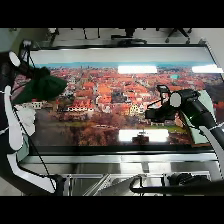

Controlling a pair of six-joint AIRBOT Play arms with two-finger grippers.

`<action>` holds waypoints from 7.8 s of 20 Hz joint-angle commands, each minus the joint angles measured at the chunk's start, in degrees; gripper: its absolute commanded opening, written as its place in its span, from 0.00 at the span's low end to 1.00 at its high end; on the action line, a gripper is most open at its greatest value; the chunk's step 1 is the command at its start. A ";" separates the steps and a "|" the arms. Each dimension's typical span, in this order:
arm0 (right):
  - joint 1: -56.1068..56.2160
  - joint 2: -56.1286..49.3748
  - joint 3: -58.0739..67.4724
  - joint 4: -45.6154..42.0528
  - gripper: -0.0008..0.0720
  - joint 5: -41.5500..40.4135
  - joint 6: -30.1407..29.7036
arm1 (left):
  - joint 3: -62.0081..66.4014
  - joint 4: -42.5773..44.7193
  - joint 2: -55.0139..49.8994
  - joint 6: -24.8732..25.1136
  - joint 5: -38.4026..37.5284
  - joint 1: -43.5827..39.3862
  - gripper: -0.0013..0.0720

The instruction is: Fold the shirts.

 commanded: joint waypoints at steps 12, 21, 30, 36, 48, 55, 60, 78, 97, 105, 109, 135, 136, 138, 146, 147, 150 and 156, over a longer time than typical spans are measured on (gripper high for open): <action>-0.07 -1.07 0.02 -3.13 0.05 -0.09 -3.08 | -24.50 -31.47 16.46 -7.85 6.95 -31.95 0.80; -0.11 -1.03 1.75 -7.56 0.06 1.92 -7.10 | -24.15 -31.76 16.74 -12.83 -13.79 -20.50 0.80; -0.09 -5.14 1.70 -6.67 0.05 2.91 -8.63 | -63.60 -31.98 30.36 -11.32 13.92 -26.84 0.80; 0.04 -6.29 -3.43 2.47 0.47 1.46 -12.55 | -65.00 -41.59 20.87 -8.57 26.18 -31.89 0.80; 0.02 -16.65 -4.76 11.69 0.44 -6.27 -24.85 | -46.84 -43.25 8.68 -6.95 18.64 -31.78 0.04; -4.35 -8.96 6.88 10.23 0.04 3.04 -29.38 | -41.70 -39.47 19.80 -7.02 10.38 -25.75 0.04; -9.92 2.97 28.13 11.04 0.04 2.82 -30.38 | -30.42 -38.91 32.04 -8.15 4.72 -22.25 0.04; -9.97 -1.09 38.99 13.79 0.04 9.35 -32.94 | -26.71 -25.40 38.45 -9.77 -2.67 -24.52 0.04; -9.97 -6.69 9.90 17.79 0.71 0.22 -20.81 | -46.36 -33.40 17.73 -4.79 -12.33 0.92 0.96; 2.62 -5.14 -19.15 30.01 0.71 -26.71 -20.55 | -69.35 -34.67 22.62 -4.00 17.27 -9.38 0.96; 6.21 -9.81 -19.08 37.46 0.70 -34.93 -25.94 | -66.03 -40.81 16.46 -3.39 23.23 -12.98 0.96; -27.58 23.06 18.75 51.63 0.04 -27.06 -50.58 | -26.77 -40.35 49.62 -0.66 0.72 9.35 0.04; -29.68 24.44 21.99 50.60 0.04 -27.15 -50.56 | -22.69 -40.30 52.11 -0.66 0.72 11.41 0.04; -33.05 26.23 27.21 48.74 0.04 -26.95 -50.49 | -16.74 -40.35 56.19 -0.61 1.14 15.69 0.04; -34.60 16.61 28.02 56.63 0.04 -10.93 -50.18 | -11.65 -43.74 50.29 0.57 -3.06 15.47 0.04; -34.58 13.57 26.62 58.62 0.04 -8.20 -50.40 | -13.86 -43.67 47.58 0.87 -3.52 12.44 0.04; -32.15 3.93 19.61 59.56 0.04 -5.62 -50.58 | -22.86 -43.19 36.68 5.49 -3.34 2.86 0.04; -22.91 -21.31 7.82 59.67 0.04 -14.78 -57.92 | -32.50 -43.28 6.78 8.22 3.48 -4.09 0.04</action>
